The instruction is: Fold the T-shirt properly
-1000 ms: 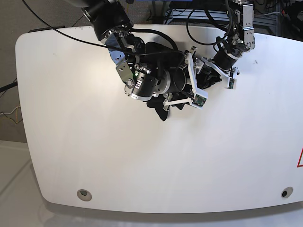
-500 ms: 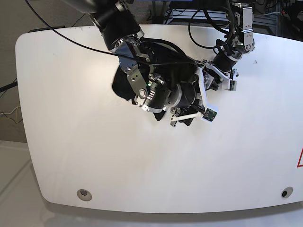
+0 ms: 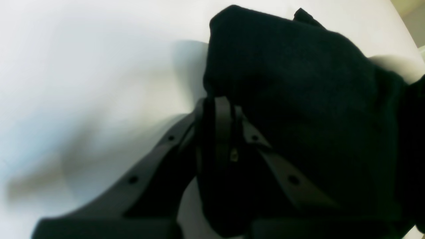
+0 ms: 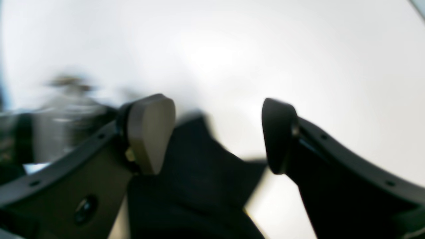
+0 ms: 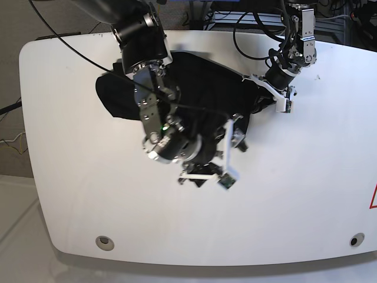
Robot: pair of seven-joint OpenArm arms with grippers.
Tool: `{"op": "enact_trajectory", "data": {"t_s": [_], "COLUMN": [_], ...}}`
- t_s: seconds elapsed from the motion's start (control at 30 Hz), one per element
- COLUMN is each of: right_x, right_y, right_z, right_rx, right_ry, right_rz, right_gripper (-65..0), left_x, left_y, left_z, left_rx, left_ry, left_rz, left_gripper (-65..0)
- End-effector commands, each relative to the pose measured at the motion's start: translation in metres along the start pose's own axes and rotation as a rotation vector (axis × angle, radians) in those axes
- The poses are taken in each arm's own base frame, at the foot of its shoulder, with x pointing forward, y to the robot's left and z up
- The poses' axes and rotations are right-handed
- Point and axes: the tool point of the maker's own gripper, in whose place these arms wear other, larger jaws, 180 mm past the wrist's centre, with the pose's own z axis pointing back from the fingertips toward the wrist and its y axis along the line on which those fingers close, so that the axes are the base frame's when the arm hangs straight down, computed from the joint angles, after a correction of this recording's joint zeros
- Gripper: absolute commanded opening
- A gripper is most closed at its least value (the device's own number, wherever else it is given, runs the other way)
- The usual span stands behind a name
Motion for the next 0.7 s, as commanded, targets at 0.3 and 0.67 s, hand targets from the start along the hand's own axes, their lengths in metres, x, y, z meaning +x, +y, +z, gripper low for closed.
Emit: {"op": "enact_trajectory", "data": {"t_s": [0.3,0.67], "right_x": [-0.127,-0.256], "right_y": [-0.173,-0.195], "right_z": [0.098,0.205], "right_rx": [-0.492,-0.735], "right_ry": [0.164,0.376], "right_rz": [-0.252,-0.405], "right_gripper": [-22.7,-22.2], "left_x": [-0.027,-0.027], "left_y": [0.009,0.009], "left_z": [0.005,0.005], "left_rx": [0.042,0.041], "left_ry": [0.122,0.123], "left_rz": [-0.031,-0.031], "left_gripper": [-64.1,-64.1]}}
